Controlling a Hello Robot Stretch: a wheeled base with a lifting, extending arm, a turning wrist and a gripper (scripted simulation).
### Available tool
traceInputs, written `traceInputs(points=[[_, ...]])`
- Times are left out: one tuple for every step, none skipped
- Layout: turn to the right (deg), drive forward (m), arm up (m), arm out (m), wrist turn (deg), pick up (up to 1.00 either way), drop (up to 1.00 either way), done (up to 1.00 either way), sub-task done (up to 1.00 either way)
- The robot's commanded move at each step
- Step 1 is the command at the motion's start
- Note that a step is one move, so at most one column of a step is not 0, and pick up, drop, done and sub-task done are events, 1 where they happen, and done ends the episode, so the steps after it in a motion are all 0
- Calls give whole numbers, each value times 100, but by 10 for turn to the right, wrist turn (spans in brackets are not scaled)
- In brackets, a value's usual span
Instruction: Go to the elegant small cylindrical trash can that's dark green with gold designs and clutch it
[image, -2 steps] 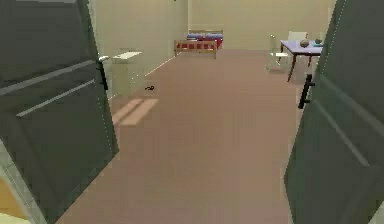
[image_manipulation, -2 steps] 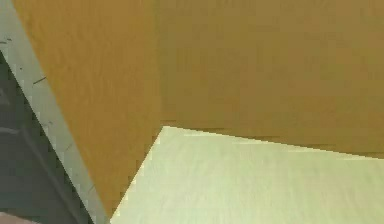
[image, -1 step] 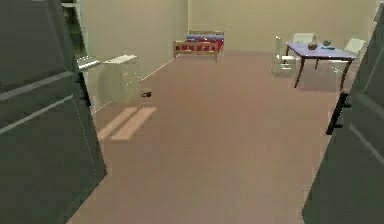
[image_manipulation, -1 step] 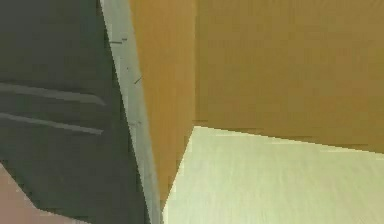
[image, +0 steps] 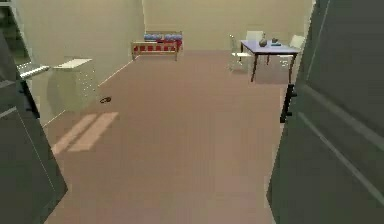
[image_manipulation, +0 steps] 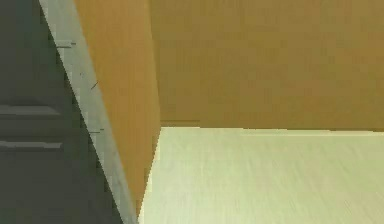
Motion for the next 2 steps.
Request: traceInputs(points=[[0, 100, 0, 0, 0, 0, 0, 0, 0], [30, 0, 0, 0, 0, 0, 0, 0, 0]])
